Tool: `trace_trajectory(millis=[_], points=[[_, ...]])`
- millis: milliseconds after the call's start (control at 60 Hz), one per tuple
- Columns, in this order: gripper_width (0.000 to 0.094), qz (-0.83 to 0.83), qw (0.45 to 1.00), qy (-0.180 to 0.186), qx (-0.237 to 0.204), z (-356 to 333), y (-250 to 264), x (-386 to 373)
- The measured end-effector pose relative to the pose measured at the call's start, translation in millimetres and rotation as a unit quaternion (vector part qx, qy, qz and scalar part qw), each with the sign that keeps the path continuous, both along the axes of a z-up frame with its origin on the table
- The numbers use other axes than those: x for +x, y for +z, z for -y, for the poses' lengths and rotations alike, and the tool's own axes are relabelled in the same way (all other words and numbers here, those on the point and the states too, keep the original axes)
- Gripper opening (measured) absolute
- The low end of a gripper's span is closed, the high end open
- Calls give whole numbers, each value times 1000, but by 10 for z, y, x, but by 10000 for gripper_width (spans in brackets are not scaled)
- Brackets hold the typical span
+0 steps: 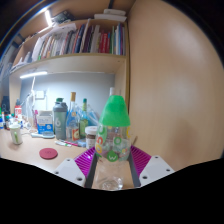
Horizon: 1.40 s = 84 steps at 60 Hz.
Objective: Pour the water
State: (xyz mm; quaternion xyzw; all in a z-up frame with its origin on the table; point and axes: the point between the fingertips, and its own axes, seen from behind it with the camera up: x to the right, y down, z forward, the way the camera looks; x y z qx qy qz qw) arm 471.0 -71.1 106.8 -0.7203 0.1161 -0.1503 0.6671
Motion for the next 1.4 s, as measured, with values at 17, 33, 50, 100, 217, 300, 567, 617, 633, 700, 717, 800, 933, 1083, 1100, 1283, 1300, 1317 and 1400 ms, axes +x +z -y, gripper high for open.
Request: trace_trajectory(millis=[17, 33, 50, 100, 217, 300, 567, 617, 633, 700, 717, 800, 933, 1083, 1100, 1283, 1300, 1317, 1400], points=[[558, 1, 1000, 2, 3, -24, 7, -7], [549, 3, 1000, 3, 6, -45, 16, -15], [536, 6, 1000, 5, 5, -62, 12, -23], [502, 20, 1000, 12, 4, -101, 19, -63], [444, 26, 1000, 8, 16, -115, 31, -122], [434, 16, 1000, 14, 17, -153, 28, -216], [425, 136, 989, 63, 11, -680, 834, -1047], [425, 213, 975, 65, -2, -852, 1088, -1300], [425, 243, 968, 65, -6, -909, 1169, -1383], [425, 372, 925, 69, -28, -1150, 1419, -1770], [424, 405, 911, 69, -33, -1208, 1462, -1873], [423, 559, 825, 63, -58, -1461, 1573, -2328], [420, 717, 685, 81, -105, -1753, 1396, -2821], [421, 818, 558, 67, -122, -2031, 1268, -3230], [421, 828, 543, 66, -124, -2061, 1266, -3275], [422, 898, 413, 66, -136, -2249, 1137, -3658], [422, 900, 408, 67, -136, -2260, 1124, -3680], [421, 902, 403, 67, -137, -2268, 1111, -3701], [421, 912, 378, 67, -143, -2289, 1072, -3761]])
